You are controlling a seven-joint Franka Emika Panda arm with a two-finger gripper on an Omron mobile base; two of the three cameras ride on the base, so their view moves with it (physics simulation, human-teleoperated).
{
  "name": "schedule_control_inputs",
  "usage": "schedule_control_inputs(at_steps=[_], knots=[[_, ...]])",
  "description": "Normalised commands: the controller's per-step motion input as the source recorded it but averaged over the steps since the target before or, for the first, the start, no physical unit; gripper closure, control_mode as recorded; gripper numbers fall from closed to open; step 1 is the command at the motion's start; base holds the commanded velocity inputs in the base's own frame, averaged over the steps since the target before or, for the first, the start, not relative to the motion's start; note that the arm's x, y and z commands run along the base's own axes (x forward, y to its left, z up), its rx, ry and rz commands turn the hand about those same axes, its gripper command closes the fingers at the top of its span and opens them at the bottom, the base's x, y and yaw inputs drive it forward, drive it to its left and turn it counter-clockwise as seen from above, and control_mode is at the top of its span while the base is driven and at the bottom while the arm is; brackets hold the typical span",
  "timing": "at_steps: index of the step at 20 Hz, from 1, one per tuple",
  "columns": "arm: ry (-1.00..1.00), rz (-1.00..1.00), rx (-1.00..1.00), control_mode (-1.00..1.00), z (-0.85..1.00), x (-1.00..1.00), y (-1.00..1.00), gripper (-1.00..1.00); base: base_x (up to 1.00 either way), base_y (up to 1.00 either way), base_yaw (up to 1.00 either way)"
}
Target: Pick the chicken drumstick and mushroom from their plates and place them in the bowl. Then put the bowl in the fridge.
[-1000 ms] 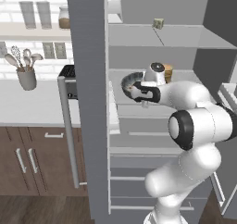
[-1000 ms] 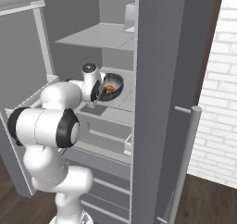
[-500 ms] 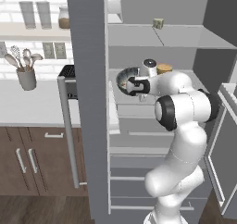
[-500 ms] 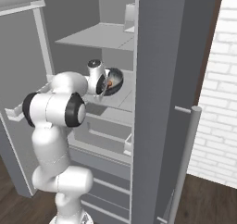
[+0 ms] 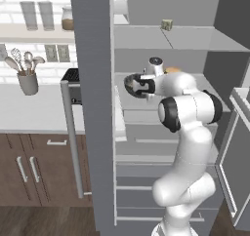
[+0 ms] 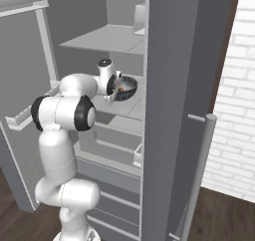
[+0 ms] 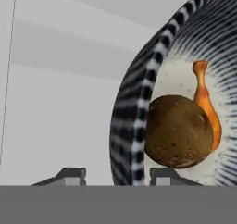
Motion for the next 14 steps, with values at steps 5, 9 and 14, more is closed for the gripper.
schedule_control_inputs(at_steps=[5,9,14], knots=[[-0.07,0.00,0.00,-1.00,0.19,-0.46,0.00,-1.00,0.00,0.00,0.00],[0.00,0.00,0.00,-1.00,0.19,-0.84,0.00,-1.00,0.00,0.00,0.00],[0.00,-0.05,0.00,-1.00,0.07,-1.00,0.00,-1.00,0.00,0.00,0.00]])
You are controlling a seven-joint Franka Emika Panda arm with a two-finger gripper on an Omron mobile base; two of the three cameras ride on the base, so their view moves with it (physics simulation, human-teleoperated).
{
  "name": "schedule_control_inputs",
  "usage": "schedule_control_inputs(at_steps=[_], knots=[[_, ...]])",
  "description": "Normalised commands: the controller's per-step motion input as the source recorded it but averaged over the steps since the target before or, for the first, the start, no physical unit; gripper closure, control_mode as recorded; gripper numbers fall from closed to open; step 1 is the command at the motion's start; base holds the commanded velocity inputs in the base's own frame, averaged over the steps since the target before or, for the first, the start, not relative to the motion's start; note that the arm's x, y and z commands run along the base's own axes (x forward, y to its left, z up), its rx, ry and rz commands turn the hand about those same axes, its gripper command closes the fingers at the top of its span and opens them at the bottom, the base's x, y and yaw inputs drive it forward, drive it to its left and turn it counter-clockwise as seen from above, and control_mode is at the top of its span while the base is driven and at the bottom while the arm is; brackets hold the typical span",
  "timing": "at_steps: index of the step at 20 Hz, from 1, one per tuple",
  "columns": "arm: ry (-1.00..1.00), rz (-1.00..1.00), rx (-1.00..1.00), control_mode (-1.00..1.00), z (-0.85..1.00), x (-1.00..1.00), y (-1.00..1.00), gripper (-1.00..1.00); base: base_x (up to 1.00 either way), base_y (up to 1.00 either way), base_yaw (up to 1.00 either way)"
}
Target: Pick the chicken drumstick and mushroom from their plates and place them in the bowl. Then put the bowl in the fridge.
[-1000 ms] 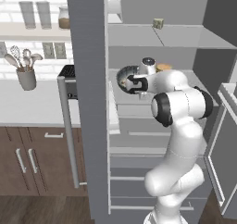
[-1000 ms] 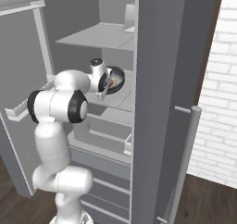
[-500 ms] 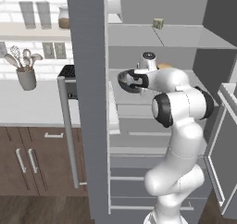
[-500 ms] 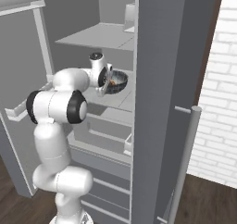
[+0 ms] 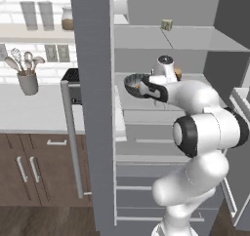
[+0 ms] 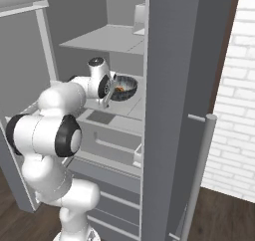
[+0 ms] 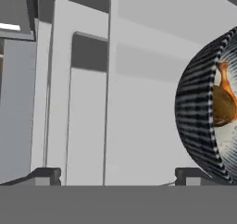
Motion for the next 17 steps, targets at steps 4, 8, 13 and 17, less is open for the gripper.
schedule_control_inputs(at_steps=[4,8,13,17], knots=[[0.00,-0.11,0.03,-1.00,0.01,-1.00,0.00,-1.00,0.00,0.00,0.00],[-0.03,-0.16,0.03,-1.00,0.00,-1.00,0.00,-1.00,0.00,0.00,0.00],[0.00,-0.17,0.01,-1.00,0.00,-1.00,0.00,-1.00,0.00,0.00,0.00],[0.00,-0.13,0.00,-1.00,0.00,-1.00,0.00,-1.00,0.00,0.00,0.00]])
